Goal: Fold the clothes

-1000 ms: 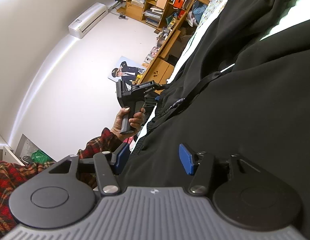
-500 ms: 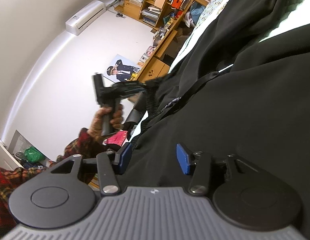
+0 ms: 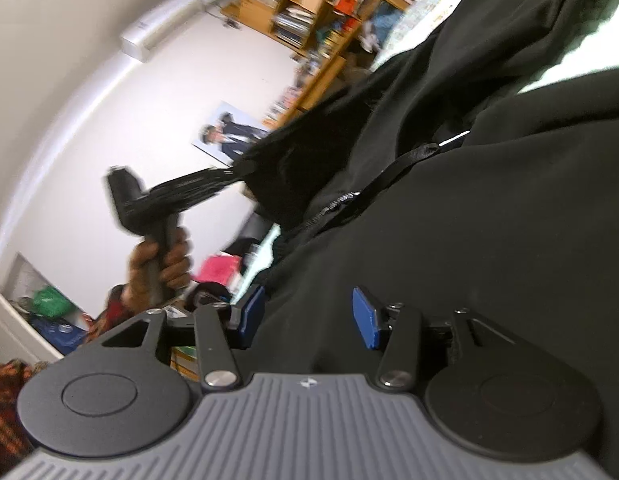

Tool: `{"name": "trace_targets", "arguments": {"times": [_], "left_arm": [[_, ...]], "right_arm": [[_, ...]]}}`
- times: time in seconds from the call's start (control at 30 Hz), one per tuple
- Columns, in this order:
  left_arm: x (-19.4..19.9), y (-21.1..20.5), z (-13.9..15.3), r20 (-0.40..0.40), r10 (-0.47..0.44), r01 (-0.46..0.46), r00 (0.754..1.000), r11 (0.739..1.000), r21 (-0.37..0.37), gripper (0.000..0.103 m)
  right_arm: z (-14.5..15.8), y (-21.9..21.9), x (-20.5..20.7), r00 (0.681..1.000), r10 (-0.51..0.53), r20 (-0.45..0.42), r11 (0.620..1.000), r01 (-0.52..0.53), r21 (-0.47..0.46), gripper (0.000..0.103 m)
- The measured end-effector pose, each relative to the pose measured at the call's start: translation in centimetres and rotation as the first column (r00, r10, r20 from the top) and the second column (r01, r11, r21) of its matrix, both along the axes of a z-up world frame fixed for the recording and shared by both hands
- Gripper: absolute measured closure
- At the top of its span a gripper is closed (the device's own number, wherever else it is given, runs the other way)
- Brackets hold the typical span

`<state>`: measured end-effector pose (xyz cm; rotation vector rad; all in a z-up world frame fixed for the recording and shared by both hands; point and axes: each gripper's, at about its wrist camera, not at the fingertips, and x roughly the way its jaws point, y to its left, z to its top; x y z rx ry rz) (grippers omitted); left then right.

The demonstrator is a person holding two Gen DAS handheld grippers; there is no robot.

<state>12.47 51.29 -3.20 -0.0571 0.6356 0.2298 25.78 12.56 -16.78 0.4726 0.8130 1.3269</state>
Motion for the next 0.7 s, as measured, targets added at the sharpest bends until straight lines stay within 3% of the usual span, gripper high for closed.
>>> {"name": "trace_targets", "arguments": {"times": [0.07, 0.17, 0.2, 0.27, 0.3, 0.37, 0.47, 0.57, 0.63, 0.7], "left_arm": [[-0.9, -0.8, -0.2, 0.006, -0.018, 0.018, 1.0, 1.0, 0.001, 0.09], [-2.0, -1.4, -0.5, 0.023, -0.036, 0.036, 0.999, 0.999, -0.015, 0.09], [-2.2, -1.5, -0.6, 0.028, -0.041, 0.041, 0.999, 0.999, -0.021, 0.09], [-2.8, -1.6, -0.9, 0.037, -0.043, 0.045, 0.998, 0.999, -0.03, 0.09], [-3.0, -1.7, -1.0, 0.04, -0.044, 0.045, 0.998, 0.998, -0.035, 0.09], [-3.4, -1.6, -1.2, 0.048, -0.042, 0.044, 0.998, 0.998, -0.048, 0.09], [-3.8, -1.6, -1.4, 0.058, -0.041, 0.045, 0.997, 0.997, -0.063, 0.09], [-4.0, -1.4, -1.5, 0.063, -0.046, 0.05, 0.997, 0.996, -0.073, 0.09], [-4.2, -1.4, -1.6, 0.065, -0.053, 0.058, 0.996, 0.996, -0.073, 0.09], [-4.4, -1.6, -1.7, 0.065, -0.065, 0.069, 0.996, 0.996, -0.065, 0.09]], "right_arm": [[1.6, 0.6, 0.0, 0.998, -0.008, 0.068, 0.999, 0.011, -0.046, 0.038], [3.9, 1.4, 0.1, 0.985, -0.013, 0.17, 0.993, 0.033, -0.113, 0.037], [5.5, 2.5, 0.2, 0.95, -0.016, 0.311, 0.986, 0.067, -0.154, 0.034], [7.9, 5.0, 0.6, 0.823, 0.018, 0.567, 0.968, 0.127, -0.216, 0.017], [8.7, 6.5, 0.8, 0.744, 0.052, 0.666, 0.961, 0.144, -0.236, 0.017], [9.9, 10.1, 1.2, 0.552, 0.148, 0.821, 0.948, 0.157, -0.277, 0.017], [9.8, 15.5, 1.6, 0.32, 0.307, 0.896, 0.924, 0.126, -0.362, 0.017], [8.3, 19.9, 2.2, 0.134, 0.471, 0.872, 0.87, 0.09, -0.484, 0.017], [7.4, 21.7, 2.8, 0.07, 0.546, 0.835, 0.832, 0.072, -0.55, 0.017], [6.8, 23.1, 3.3, 0.028, 0.582, 0.813, 0.809, 0.083, -0.582, 0.017]]}}
